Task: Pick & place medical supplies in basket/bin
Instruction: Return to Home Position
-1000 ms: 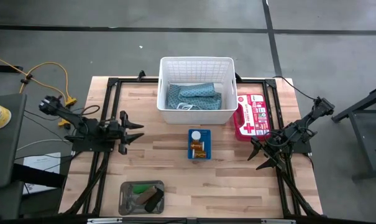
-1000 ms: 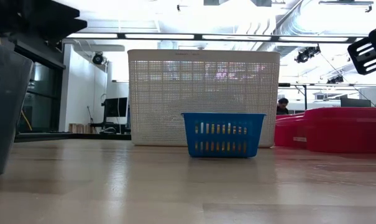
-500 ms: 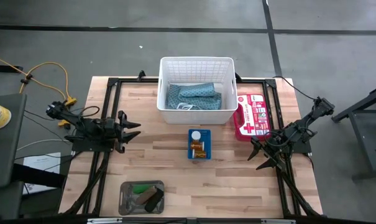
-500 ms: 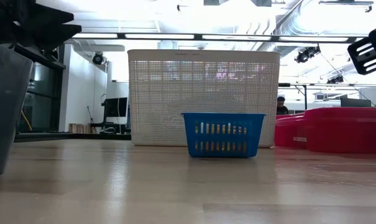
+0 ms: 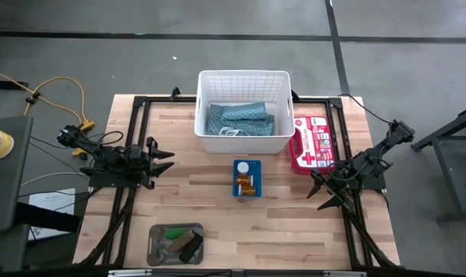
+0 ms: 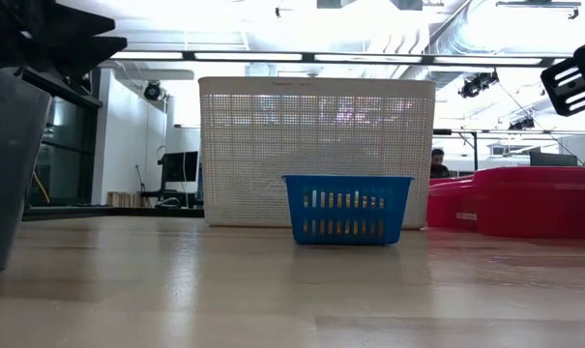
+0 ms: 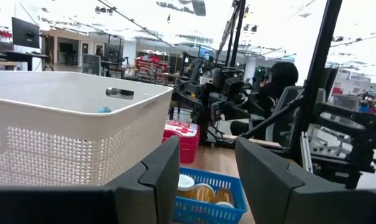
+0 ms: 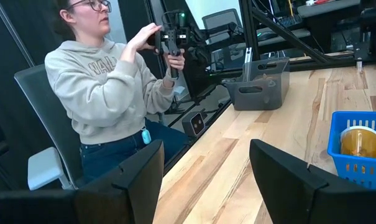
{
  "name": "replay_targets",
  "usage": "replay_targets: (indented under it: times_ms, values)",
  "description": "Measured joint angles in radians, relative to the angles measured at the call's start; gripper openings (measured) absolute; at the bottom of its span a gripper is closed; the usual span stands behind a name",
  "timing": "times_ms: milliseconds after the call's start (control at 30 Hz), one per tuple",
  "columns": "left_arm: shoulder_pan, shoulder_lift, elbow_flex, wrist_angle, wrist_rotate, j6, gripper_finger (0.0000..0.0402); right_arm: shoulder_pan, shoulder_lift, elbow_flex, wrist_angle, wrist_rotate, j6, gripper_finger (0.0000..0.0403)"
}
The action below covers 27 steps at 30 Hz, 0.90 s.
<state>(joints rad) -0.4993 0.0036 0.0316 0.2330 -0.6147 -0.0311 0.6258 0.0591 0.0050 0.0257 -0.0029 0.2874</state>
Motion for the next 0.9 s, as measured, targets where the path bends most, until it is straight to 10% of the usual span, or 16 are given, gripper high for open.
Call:
replay_targets:
  times_ms: [900]
  values:
    - [0.000, 0.009, -0.023, -0.174, 0.163, 0.083, 0.0150, 0.000, 0.000, 0.000, 0.000, 0.000, 0.000, 0.0226]
